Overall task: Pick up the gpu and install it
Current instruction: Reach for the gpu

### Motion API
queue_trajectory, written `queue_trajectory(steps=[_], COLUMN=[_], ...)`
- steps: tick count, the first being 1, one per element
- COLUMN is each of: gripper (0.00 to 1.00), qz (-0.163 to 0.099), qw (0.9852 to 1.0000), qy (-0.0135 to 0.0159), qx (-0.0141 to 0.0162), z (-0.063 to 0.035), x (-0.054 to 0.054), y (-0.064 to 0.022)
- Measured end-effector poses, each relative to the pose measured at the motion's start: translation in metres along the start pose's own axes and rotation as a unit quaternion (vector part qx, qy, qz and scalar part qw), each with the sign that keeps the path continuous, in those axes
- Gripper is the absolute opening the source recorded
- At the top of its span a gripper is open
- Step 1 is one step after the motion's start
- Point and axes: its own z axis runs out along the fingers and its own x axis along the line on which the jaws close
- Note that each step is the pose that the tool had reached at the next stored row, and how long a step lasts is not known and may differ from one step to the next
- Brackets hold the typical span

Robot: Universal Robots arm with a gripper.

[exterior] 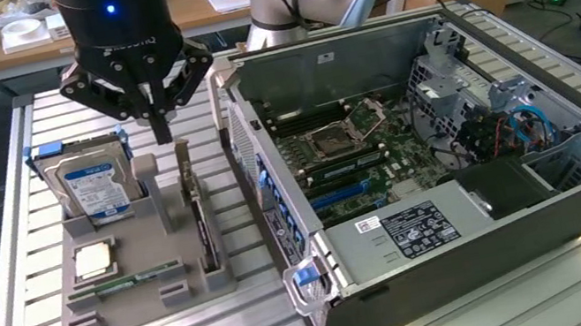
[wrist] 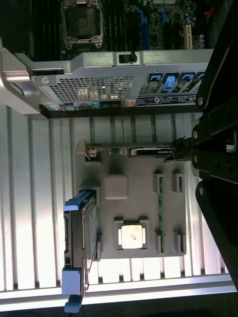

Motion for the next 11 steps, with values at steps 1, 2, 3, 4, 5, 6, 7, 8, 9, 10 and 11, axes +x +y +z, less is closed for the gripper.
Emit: queue_trajectory(steps=[1,2,3,4,5,6,7,8,9,10,11], gripper=[0.11,0.11,0.11,0.11,0.11,0.11,0.11,0.11,0.11,0.11,0.11], qz=[0.0,0.0,0.0,0.0,0.0,0.0,0.0,0.0,0.0,0.0,0.0], qw=[1.0,1.0,1.0,1.0,1.0,1.0,1.0,1.0,1.0,1.0,1.0], qy=[0.0,0.0,0.0,0.0,0.0,0.0,0.0,0.0,0.0,0.0,0.0], qx=[0.0,0.0,0.0,0.0,0.0,0.0,0.0,0.0,0.0,0.0,0.0], z=[0.0,0.0,0.0,0.0,0.0,0.0,0.0,0.0,0.0,0.0,0.0], x=[0.0005,0.0005,0.0005,0.0005,0.0005,0.0006,0.0006,0.0006,0.0006,0.0006,0.0009], y=[0.0,0.0,0.0,0.0,-0.0001,0.0,0.0,0.0,0.0,0.0,-0.0001])
